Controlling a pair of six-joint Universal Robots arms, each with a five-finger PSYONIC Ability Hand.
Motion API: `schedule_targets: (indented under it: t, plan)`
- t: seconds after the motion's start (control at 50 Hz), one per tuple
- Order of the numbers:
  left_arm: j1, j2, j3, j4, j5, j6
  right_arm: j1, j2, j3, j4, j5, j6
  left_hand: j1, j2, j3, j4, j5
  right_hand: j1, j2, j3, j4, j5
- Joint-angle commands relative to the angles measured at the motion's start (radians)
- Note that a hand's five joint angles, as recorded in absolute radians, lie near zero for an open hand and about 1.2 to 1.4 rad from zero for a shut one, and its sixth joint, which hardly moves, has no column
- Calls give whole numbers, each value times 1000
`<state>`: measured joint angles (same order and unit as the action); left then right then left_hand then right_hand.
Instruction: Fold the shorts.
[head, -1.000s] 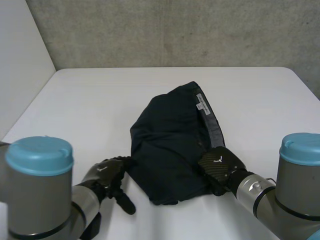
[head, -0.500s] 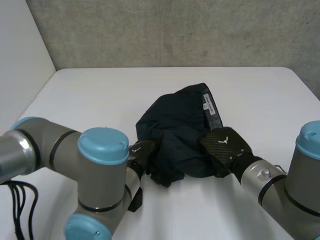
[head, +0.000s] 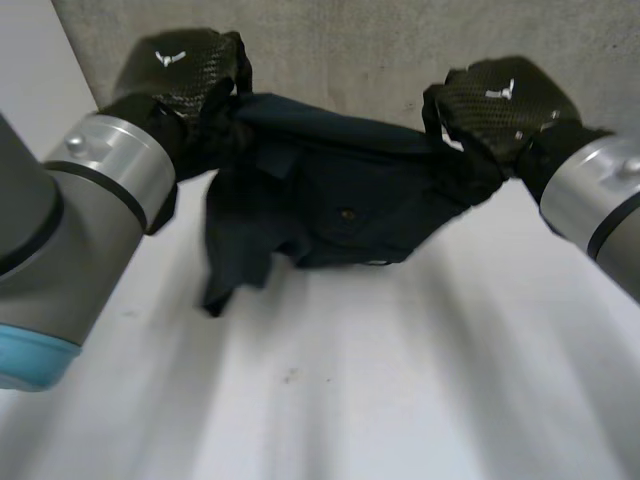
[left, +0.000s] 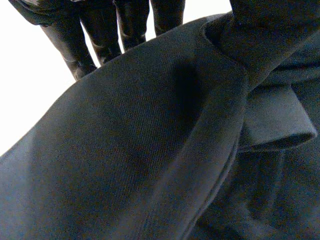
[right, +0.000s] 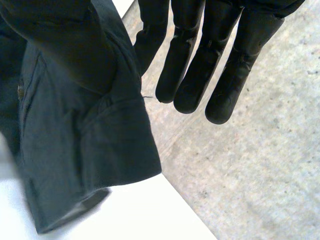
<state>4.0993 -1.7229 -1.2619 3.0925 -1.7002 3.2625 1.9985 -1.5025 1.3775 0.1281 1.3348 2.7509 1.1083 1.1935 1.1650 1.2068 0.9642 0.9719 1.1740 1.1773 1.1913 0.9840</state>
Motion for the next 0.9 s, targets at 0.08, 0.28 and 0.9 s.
schedule_targets:
  t: [0.08, 0.28, 0.9]
  plan:
    - [-25, -130, -86, 0, 1, 414, 17, 198, -126, 128, -3, 4, -341, -427, -398, -440, -372, 424, 222, 219, 205, 238]
    - [-17, -259, -108, 11, -38, 413, 112, 386, -115, 122, 6, 21, -648, -733, -705, -747, -679, 424, 222, 219, 205, 238]
    - [243, -448, -116, 3, 39, 133, 105, 450, -115, 38, 12, -14, 27, -58, -30, -71, -3, 424, 222, 219, 205, 238]
